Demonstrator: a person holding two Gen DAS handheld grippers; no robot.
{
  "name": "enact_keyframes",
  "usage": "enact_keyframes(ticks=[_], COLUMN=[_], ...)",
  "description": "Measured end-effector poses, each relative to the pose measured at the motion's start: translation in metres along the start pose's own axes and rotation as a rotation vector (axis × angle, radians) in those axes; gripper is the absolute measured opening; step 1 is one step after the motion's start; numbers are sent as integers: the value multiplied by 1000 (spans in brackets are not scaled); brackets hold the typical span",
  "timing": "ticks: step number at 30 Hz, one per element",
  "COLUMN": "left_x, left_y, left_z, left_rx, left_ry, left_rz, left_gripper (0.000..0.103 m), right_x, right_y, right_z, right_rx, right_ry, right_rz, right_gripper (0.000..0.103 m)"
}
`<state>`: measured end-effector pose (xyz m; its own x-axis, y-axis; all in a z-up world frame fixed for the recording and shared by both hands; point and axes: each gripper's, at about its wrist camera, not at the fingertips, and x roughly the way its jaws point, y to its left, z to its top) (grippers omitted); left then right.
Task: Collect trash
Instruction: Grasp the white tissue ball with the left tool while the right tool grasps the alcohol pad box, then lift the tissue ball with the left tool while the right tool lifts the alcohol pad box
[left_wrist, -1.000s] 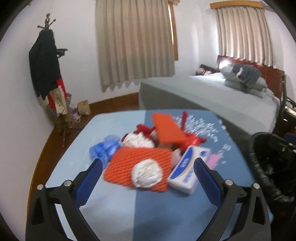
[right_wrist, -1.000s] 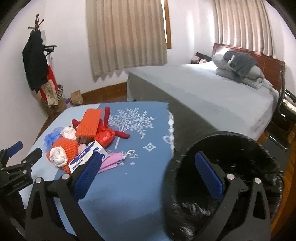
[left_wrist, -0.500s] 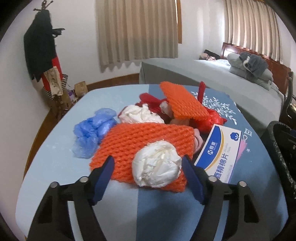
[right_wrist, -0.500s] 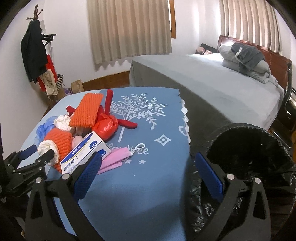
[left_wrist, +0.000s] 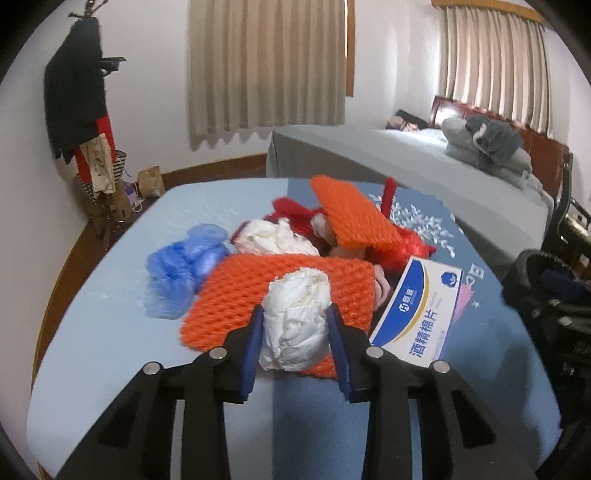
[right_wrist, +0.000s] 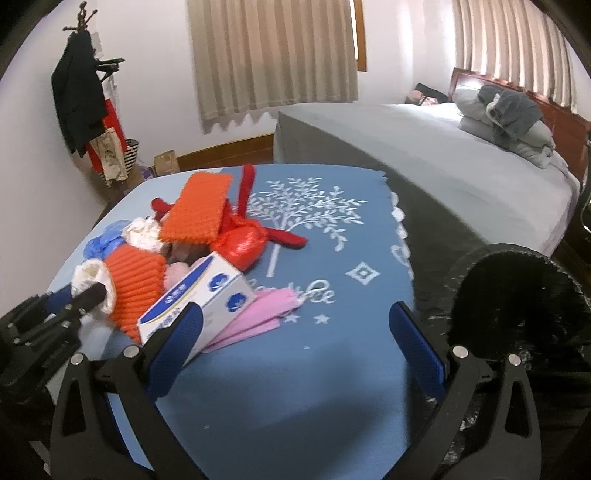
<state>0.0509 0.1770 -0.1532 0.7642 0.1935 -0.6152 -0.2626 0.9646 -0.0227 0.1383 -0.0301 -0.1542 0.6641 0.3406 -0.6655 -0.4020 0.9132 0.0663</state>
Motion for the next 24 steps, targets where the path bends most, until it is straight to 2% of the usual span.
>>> enact_keyframes(ticks=[4,13,18,24], left_x=[-11,-11,-10,-7], left_y=[10,32,34,30], left_z=[-2,-9,-12,-16], left_rx=[3,-17,-21,-21], left_ry=[-7,12,15,28], left_rz=[23,68,70,62], left_gripper=[34,34,34,34], right_x=[8,20,36,36], right_y=[19,63,70,48], right_z=[-4,-18,-27,-26], right_rx=[-24,-113,-157,-130], right_ry=[20,72,126,140], right_rz=[37,101,65,1], right_gripper=[98,98,98,98])
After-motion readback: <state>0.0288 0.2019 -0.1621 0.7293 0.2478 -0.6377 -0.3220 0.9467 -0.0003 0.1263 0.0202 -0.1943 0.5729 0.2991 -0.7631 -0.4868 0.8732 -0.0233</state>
